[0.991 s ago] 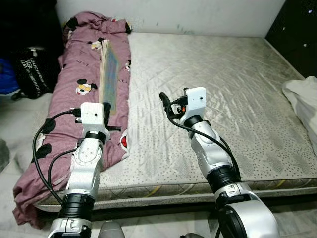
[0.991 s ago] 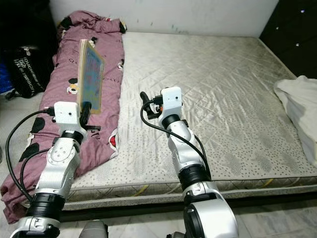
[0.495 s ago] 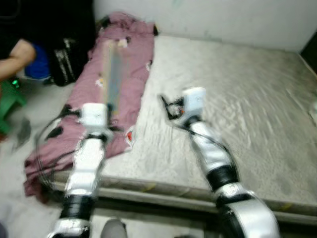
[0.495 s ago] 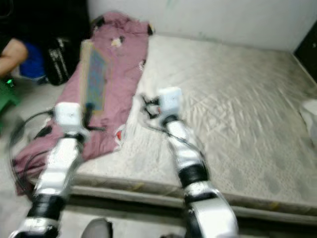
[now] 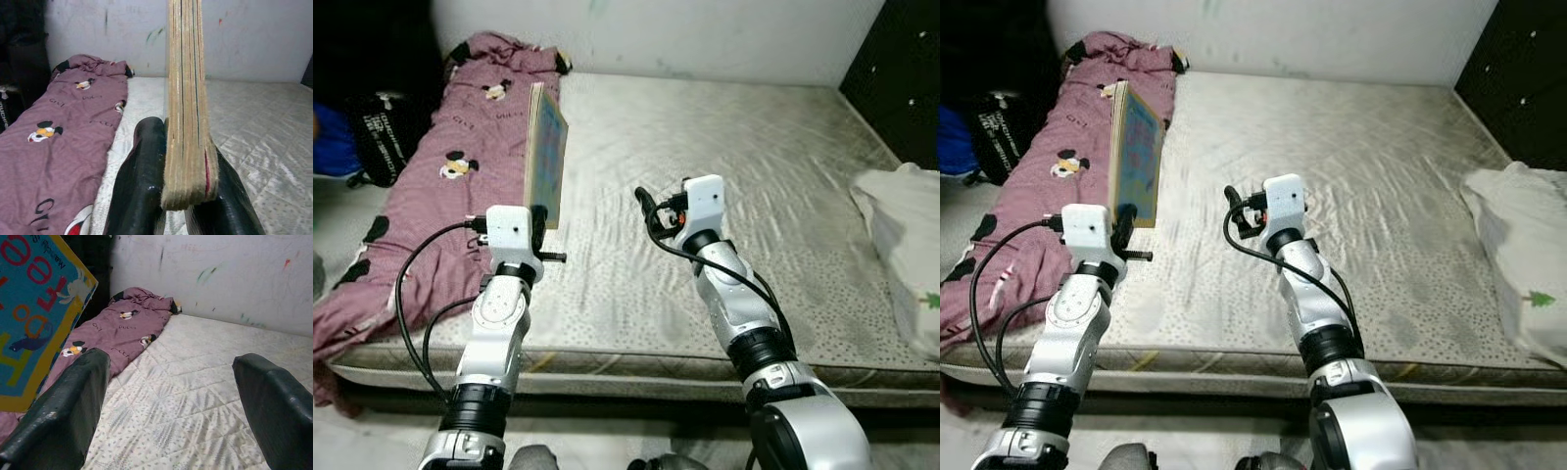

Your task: Clean up the room

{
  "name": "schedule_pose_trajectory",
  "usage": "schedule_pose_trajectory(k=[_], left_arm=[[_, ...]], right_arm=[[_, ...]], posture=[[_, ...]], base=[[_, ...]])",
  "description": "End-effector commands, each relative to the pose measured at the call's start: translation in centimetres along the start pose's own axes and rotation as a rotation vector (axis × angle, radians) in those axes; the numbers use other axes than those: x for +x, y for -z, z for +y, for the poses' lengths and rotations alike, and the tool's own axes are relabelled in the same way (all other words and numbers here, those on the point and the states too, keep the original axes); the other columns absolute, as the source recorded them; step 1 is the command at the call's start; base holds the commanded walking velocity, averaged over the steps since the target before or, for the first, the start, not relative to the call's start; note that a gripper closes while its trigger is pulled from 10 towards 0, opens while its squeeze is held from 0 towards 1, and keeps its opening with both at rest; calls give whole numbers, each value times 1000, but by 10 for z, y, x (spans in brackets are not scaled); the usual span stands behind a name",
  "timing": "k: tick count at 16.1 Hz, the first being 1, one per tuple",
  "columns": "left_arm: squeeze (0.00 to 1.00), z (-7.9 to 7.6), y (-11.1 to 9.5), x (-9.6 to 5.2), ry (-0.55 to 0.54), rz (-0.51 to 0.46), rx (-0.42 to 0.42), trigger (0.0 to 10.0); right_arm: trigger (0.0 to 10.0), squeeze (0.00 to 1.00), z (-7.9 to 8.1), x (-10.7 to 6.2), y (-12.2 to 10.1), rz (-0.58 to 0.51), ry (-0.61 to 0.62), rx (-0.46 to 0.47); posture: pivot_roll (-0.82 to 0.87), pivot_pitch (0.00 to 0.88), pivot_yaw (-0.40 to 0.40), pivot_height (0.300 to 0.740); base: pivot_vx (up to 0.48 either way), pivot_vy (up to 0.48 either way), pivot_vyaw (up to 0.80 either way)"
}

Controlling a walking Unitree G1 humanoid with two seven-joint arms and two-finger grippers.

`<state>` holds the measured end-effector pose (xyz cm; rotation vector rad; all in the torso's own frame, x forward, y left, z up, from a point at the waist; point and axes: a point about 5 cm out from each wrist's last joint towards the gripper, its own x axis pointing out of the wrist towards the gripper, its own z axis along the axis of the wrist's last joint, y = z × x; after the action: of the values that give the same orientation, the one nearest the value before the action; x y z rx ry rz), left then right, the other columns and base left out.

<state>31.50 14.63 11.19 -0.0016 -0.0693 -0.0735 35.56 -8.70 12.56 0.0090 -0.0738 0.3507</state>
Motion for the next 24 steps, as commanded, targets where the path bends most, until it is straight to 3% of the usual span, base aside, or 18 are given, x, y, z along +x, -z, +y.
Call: schedule_pose_trajectory(k=[1, 3, 12, 19, 24], left_arm=[[0, 4, -14, 5, 1, -85, 12, 10000], [0, 2, -20, 3, 8, -141, 15, 10000], [0, 6, -20, 4, -18, -141, -2, 10000], [0, 8, -20, 5, -33, -133, -30, 10000], [0, 5, -27, 8, -29, -153, -48, 10000]], right_arm=[[10000, 0, 0, 3, -4, -13, 7, 9], [10000, 0, -1, 3, -4, -5, 14, 14], [10000, 0, -1, 4, -2, 12, 21, 23], [10000, 0, -1, 4, -1, 16, 18, 21], [10000, 0, -1, 4, -1, 18, 19, 26]], posture=[[39, 0, -52, 740], [39, 0, -52, 740], [42, 0, -51, 740], [41, 0, -53, 740], [41, 0, -53, 740]], base=[[0, 0, 0], [0, 0, 0], [0, -53, 0], [0, -290, 0], [0, -370, -584]])
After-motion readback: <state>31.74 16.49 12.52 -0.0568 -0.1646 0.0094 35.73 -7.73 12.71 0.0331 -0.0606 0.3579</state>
